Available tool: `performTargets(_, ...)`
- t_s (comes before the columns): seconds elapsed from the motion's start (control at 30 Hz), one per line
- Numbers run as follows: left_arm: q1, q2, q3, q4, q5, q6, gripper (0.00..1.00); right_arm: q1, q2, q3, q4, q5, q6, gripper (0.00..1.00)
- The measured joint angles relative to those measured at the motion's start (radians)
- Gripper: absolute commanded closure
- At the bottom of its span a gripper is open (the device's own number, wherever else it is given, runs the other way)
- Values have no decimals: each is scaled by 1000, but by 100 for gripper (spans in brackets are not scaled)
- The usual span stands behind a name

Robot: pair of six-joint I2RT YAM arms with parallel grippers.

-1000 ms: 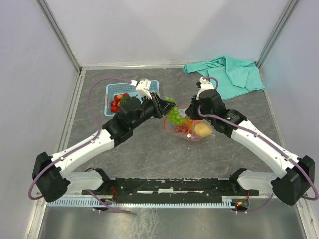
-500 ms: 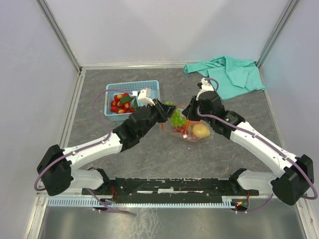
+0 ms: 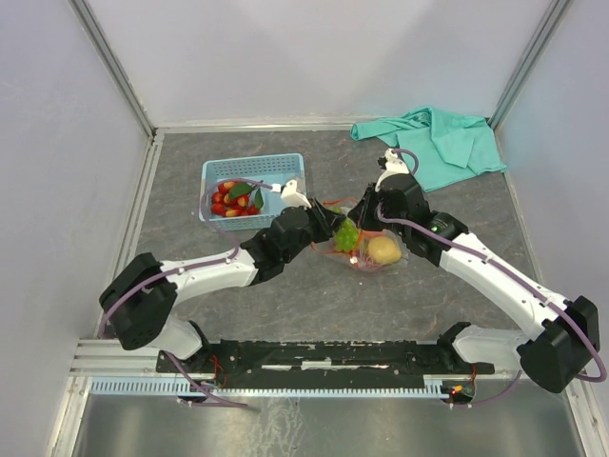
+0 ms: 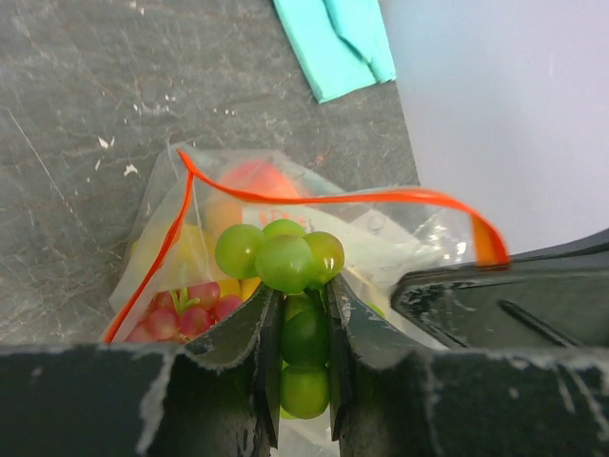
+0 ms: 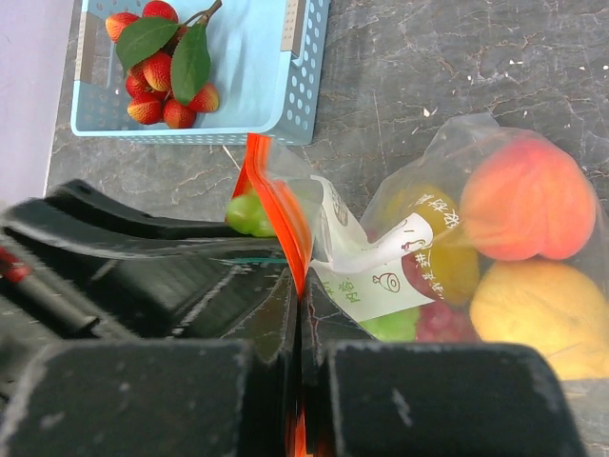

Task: Place the food in the zip-top bag and seal the zipper
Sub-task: Place the fake fruit in the zipper food storage bag.

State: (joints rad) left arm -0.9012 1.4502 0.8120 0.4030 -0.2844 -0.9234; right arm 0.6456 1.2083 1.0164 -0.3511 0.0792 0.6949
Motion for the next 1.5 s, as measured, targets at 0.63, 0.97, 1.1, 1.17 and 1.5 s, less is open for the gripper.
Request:
performTargets(0.63,-34,148,97,-39,57,-18,38,0,-25,0,-18,11,-36,98)
performTargets(0.97,-32,101,163,-248,1,40,22,-1,-49,-13,-31,20,-45,98)
performTargets(1.1,-32,45,191,-368,-14,80,18,-1,-59,-22,-31,28,-46,99)
performTargets(1.17,-32,19,205,-419,-28,95,18,-1,-64,-26,-31,32,-46,98)
performTargets(1.5,-32,-115,253,-750,-80,110,18,-1,-69,-27,-31,38,-49,98)
